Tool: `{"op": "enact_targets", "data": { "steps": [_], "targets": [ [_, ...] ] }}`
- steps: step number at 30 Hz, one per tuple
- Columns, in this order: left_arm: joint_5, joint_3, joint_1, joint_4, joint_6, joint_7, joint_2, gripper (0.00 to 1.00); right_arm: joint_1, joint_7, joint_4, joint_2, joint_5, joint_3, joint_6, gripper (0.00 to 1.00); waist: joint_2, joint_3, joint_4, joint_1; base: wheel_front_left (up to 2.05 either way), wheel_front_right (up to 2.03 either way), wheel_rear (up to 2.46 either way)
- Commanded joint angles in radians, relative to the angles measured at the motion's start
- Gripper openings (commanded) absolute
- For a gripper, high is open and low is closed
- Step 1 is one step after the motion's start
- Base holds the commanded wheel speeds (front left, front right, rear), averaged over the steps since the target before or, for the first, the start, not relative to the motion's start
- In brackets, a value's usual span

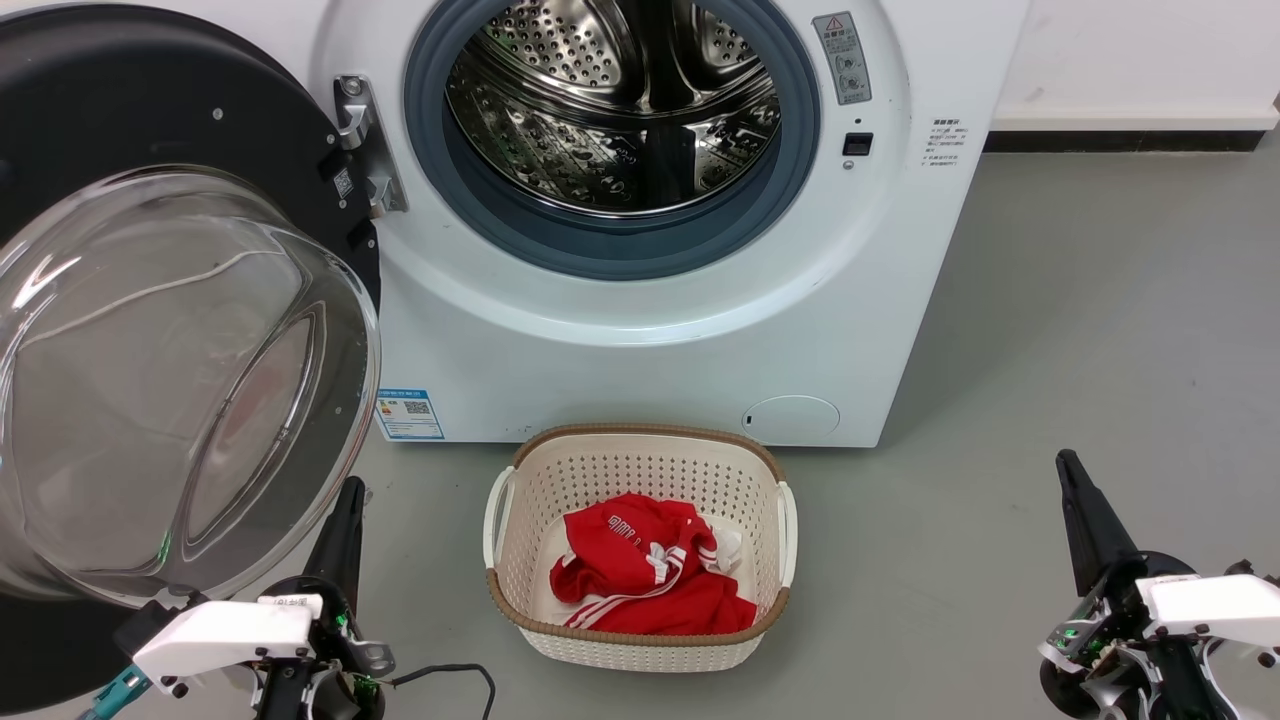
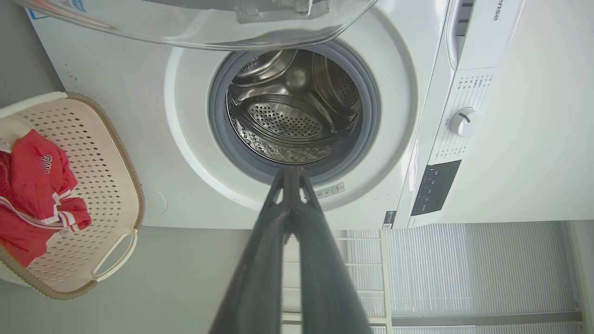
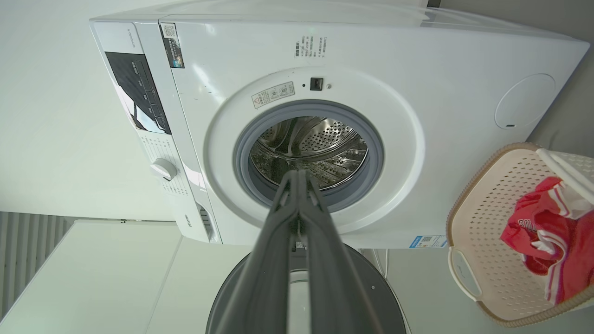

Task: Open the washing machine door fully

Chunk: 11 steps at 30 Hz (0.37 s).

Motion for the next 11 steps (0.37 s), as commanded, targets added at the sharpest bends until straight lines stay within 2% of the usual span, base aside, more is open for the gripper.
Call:
{"op": "enact_targets", "data": {
  "steps": [1,11],
  "targets": [
    [-0.019,0.005,-0.013,0.002,-0.006,0.006,-0.002,0.0,-0.011,0.006,0.003,0.001,0.018,-0.002,0.0,0.0,0.0,0.0,0.0,0.0,0.0,0.0,0.0],
    [-0.053,0.008,-0.016,0.006,-0.009,0.015,-0.003,0.0,-0.017,0.015,0.007,0.003,0.048,-0.007,0.0,0.0,0.0,0.001,0.0,0.0,0.0,0.0,0.0]
  ]
}}
